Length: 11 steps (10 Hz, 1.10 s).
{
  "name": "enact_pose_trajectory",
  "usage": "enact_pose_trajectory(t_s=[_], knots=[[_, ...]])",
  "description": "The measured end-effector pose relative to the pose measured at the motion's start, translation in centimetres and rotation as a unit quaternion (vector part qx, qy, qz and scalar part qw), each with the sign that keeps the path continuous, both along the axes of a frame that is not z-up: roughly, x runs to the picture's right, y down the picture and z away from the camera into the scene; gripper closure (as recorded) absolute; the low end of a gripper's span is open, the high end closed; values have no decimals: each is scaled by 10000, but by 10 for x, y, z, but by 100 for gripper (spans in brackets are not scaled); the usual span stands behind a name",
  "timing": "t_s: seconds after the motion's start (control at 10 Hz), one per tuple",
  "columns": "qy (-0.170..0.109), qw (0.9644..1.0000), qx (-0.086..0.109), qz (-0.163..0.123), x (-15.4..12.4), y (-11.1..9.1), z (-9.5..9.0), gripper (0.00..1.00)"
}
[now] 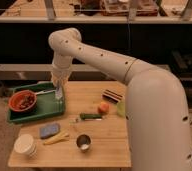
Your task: Place towel in metal cup
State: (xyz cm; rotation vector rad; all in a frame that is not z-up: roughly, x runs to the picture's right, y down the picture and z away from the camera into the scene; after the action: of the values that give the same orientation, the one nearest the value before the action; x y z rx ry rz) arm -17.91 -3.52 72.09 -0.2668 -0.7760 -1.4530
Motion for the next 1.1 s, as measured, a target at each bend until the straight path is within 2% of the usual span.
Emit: enact_pose_trajectory(t_s=[0.2, 0.4, 0.8, 0.9, 1.1], knots=[[-22, 9995, -278, -132, 0, 15, 3, 100], [94, 9980, -603, -172, 18, 47, -11, 100], [396, 9950, -911, 138, 74, 123, -62, 100], [462, 9931, -1045, 270, 92, 147, -72, 100], [504, 9887, -1339, 449, 113, 188, -71, 100]])
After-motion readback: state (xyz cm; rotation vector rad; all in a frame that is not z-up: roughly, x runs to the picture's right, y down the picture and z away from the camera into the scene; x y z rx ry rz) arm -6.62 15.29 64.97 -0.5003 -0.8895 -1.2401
